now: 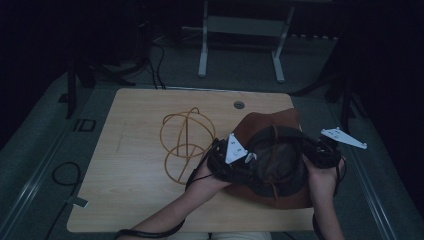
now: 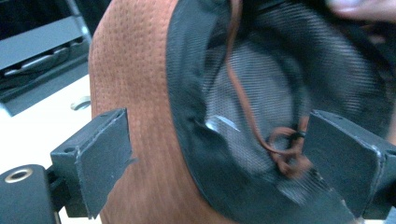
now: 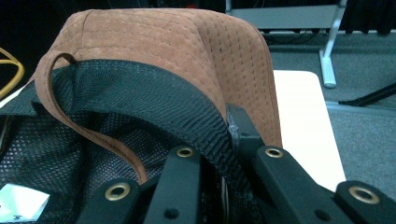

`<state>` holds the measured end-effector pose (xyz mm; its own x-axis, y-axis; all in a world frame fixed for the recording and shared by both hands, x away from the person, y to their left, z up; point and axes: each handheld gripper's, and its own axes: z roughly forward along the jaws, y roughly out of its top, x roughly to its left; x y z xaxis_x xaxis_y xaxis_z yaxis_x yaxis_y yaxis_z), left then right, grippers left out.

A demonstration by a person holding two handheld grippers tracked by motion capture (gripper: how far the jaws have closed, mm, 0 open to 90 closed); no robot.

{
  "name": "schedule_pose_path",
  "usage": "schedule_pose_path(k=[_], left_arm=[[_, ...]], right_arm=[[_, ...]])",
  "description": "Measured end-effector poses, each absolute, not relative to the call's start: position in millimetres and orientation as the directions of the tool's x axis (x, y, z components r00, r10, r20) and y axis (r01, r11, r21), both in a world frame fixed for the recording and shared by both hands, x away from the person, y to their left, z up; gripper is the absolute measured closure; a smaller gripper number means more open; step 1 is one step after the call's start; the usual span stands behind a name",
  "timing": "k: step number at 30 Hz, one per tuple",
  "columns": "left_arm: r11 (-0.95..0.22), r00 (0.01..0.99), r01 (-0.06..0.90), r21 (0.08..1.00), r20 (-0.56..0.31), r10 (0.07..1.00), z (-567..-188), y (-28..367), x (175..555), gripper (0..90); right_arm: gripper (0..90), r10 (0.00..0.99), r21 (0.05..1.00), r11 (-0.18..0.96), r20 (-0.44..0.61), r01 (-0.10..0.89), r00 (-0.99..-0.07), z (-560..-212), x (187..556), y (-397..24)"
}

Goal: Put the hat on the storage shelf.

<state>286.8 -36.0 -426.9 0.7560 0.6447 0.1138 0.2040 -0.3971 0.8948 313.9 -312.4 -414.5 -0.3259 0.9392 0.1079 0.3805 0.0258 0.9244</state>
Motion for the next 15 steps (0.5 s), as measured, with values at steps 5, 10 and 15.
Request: schedule_pose_path(k=[5, 10, 15], left_arm=[[-0.42, 0.713, 0.228, 0.879, 0.143, 0.686, -426.7, -50.7, 304.3, 8.6], [-0.42, 0.685, 0.241, 0.875, 0.153, 0.712, -429.3, -58.6, 313.8, 10.5], [-0.44, 0.663, 0.263, 0.858, 0.17, 0.729, -434.8, -66.2, 322.5, 14.7]], right_arm=[[84.3, 0.937, 0.932, 0.032, 0.098, 0.361, -0.336, -409.2, 307.1, -311.0], [84.3, 0.933, 0.94, 0.035, 0.091, 0.339, -0.347, -404.9, 300.0, -308.2], [84.3, 0.926, 0.945, 0.034, 0.092, 0.326, -0.365, -401.4, 292.6, -305.8]])
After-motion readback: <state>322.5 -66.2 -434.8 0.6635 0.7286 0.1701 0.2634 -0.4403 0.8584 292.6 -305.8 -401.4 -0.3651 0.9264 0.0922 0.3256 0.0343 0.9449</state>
